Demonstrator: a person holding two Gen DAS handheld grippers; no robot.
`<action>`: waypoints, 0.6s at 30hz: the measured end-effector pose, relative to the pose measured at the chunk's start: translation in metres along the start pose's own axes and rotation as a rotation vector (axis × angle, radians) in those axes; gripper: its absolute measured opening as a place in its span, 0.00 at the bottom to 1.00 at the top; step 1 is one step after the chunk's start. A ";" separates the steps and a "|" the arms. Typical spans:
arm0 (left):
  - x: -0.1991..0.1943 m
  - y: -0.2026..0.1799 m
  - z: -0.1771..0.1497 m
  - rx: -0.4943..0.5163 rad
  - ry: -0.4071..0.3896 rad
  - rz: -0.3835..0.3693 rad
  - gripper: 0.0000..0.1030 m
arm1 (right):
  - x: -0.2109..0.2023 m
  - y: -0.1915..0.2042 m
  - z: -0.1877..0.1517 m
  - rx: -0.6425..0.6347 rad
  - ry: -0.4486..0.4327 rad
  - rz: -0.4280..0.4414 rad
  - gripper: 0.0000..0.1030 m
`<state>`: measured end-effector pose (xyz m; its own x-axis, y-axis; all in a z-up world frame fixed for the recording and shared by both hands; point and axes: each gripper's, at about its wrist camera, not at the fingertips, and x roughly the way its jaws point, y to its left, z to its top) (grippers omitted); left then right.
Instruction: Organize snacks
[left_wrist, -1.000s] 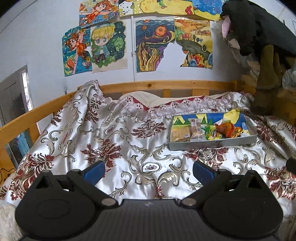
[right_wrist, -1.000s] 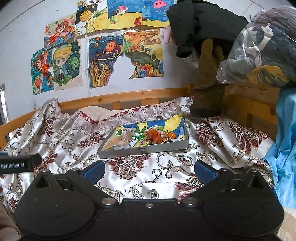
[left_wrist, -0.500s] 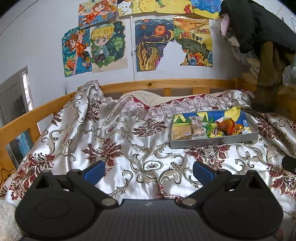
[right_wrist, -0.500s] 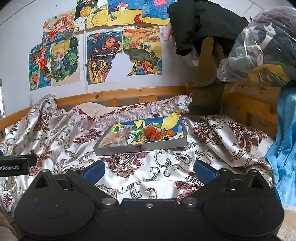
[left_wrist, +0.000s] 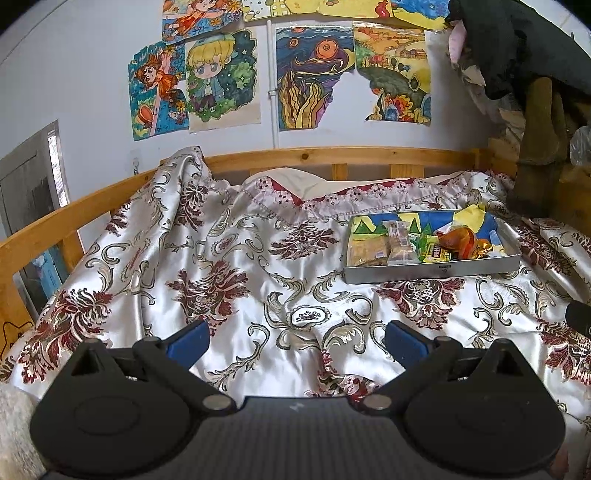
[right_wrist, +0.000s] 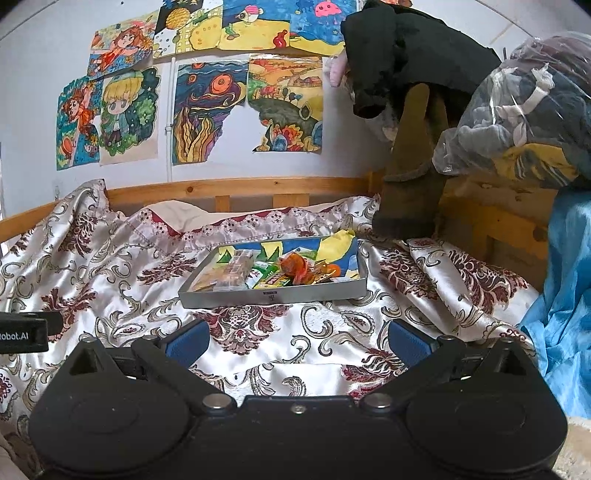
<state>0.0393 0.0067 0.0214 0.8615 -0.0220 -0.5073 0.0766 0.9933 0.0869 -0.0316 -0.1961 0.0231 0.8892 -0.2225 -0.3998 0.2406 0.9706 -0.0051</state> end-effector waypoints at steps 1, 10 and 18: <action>0.000 0.000 0.000 -0.001 0.000 0.000 1.00 | 0.000 0.001 0.000 -0.004 0.001 -0.002 0.99; 0.000 0.000 -0.001 -0.001 0.002 0.004 1.00 | 0.001 0.001 0.000 -0.006 0.001 -0.001 0.99; 0.001 0.000 -0.003 0.000 0.002 0.002 1.00 | 0.002 0.001 -0.001 -0.007 0.004 -0.002 0.99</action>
<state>0.0385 0.0071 0.0189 0.8606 -0.0195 -0.5089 0.0747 0.9933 0.0883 -0.0300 -0.1955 0.0213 0.8871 -0.2240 -0.4035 0.2396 0.9708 -0.0122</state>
